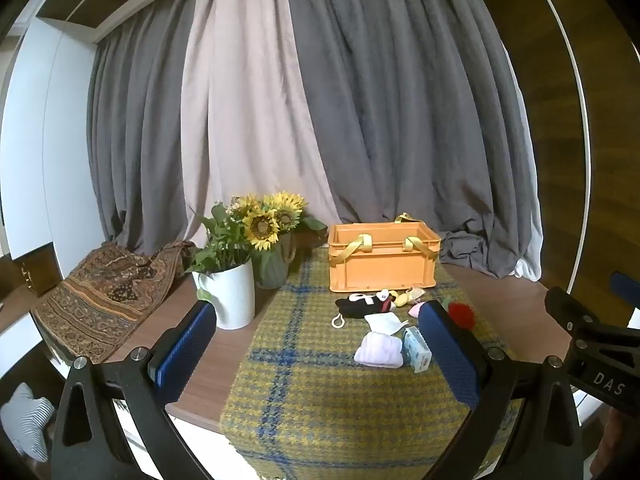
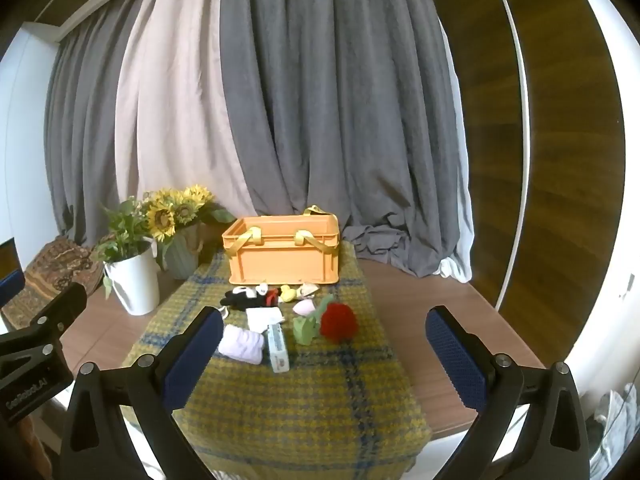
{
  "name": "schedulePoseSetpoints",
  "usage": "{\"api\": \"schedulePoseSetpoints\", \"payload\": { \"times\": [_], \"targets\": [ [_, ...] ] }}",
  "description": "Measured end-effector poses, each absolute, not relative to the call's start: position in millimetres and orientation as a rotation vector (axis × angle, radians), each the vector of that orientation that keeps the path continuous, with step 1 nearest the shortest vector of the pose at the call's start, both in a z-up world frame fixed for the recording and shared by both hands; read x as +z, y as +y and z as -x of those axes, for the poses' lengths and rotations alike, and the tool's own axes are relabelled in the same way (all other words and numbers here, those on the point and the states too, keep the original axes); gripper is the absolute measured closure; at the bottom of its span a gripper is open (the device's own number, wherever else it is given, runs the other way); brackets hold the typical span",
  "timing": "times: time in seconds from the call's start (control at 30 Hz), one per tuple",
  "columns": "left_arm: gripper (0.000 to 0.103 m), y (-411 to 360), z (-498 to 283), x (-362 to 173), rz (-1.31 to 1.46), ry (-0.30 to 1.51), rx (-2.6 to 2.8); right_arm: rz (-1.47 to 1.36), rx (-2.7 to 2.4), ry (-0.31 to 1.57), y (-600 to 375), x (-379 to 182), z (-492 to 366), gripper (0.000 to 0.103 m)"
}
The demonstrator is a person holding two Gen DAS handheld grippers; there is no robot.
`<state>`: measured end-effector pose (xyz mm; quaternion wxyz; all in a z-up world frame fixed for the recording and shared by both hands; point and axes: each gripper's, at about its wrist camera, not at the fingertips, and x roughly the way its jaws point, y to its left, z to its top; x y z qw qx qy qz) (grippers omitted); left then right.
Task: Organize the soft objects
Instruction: 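Move both tools toward the soft items in front of the orange crate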
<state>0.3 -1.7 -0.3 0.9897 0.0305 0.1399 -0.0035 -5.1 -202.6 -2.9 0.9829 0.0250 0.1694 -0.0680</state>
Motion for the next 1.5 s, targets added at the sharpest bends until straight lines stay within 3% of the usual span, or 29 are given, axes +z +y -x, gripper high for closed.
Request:
{"api": "schedulePoseSetpoints", "payload": {
  "times": [1.5],
  "targets": [
    [0.0,-3.9,5.5,-10.2,-0.068,0.294,-0.024,-0.049,-0.122,0.341,-200.9,-2.0,6.2,0.0]
  ]
}}
